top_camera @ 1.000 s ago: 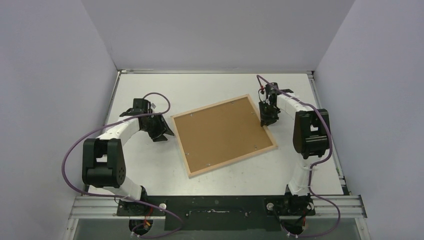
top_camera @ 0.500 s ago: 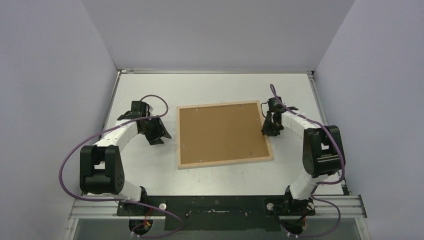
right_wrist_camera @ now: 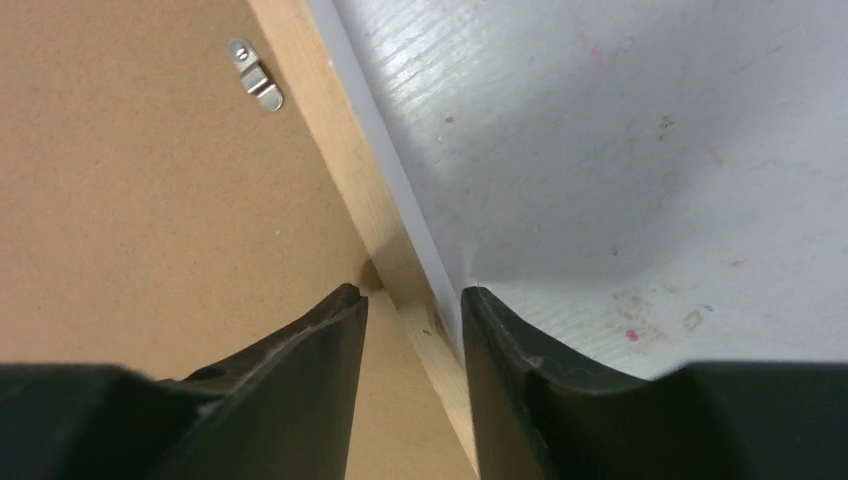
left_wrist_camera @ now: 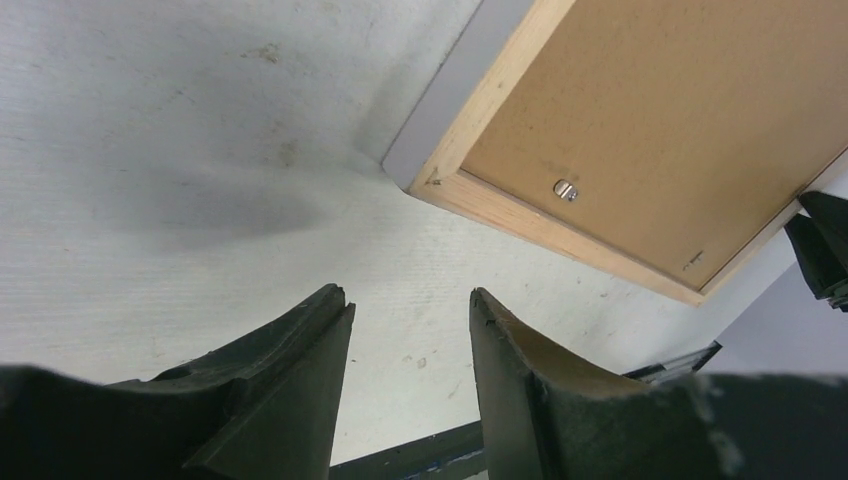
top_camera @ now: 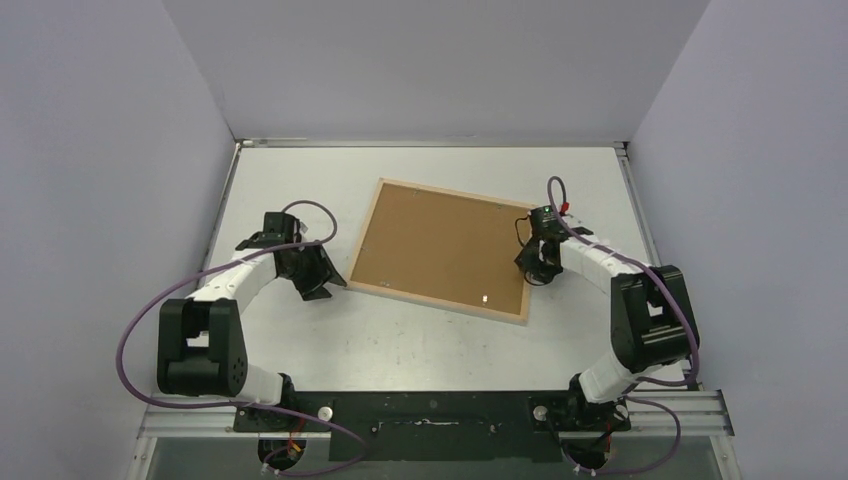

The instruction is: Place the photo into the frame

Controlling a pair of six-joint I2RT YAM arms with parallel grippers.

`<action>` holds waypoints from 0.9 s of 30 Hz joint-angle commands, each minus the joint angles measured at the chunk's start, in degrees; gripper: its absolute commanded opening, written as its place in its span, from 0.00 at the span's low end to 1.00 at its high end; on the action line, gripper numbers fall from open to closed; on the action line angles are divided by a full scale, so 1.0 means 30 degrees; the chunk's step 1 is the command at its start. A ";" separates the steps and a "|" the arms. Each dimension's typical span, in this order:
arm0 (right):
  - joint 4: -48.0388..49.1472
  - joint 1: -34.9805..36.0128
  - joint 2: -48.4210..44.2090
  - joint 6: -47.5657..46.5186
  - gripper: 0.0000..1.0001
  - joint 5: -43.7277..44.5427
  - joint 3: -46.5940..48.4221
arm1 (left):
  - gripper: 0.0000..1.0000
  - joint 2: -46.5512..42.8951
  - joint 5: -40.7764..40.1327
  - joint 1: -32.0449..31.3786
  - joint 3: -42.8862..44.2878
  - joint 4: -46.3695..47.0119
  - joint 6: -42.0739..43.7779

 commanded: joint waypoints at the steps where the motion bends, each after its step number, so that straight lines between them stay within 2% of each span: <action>1: 0.0026 0.0191 -0.2251 0.0185 0.50 0.1128 0.0262 | 0.45 0.0150 0.1391 -0.0261 -0.0136 0.1328 -0.0449; 4: -0.1260 0.0195 -0.3229 -0.1149 0.64 0.2248 0.1240 | 0.46 0.0634 0.1284 -0.0462 -0.0147 0.1630 -0.0724; 7: -0.1792 0.0223 -0.3247 -0.2704 0.68 0.2396 0.2555 | 0.45 0.1066 0.1235 -0.0560 -0.0387 0.2061 -0.1182; 9: -0.1248 0.0587 -0.2727 -0.4101 0.68 0.1127 0.3357 | 0.42 0.1265 0.1275 -0.0660 -0.0750 0.2828 -0.1498; 11: -0.0772 0.1122 -0.1729 -0.5312 0.67 -0.0390 0.4327 | 0.30 0.1474 0.1281 -0.0732 -0.1097 0.3583 -0.1718; 14: -0.0670 0.1504 0.0165 -0.5999 0.65 -0.1454 0.6050 | 0.24 0.1779 0.0740 -0.0876 -0.1332 0.3751 -0.1980; 19: 0.0071 0.1083 0.3512 -0.6148 0.64 -0.1684 0.9513 | 0.21 0.1842 -0.1363 -0.1611 -0.1668 0.3150 -0.2079; 22: 0.0373 0.0521 0.6035 -0.6126 0.59 -0.2490 1.1809 | 0.20 0.1757 -0.1798 -0.2252 -0.2185 0.3359 -0.2443; 27: 0.2283 -0.0185 0.8894 -0.6182 0.56 -0.1499 1.3918 | 0.19 0.2071 -0.2450 -0.3429 -0.2842 0.4335 -0.3306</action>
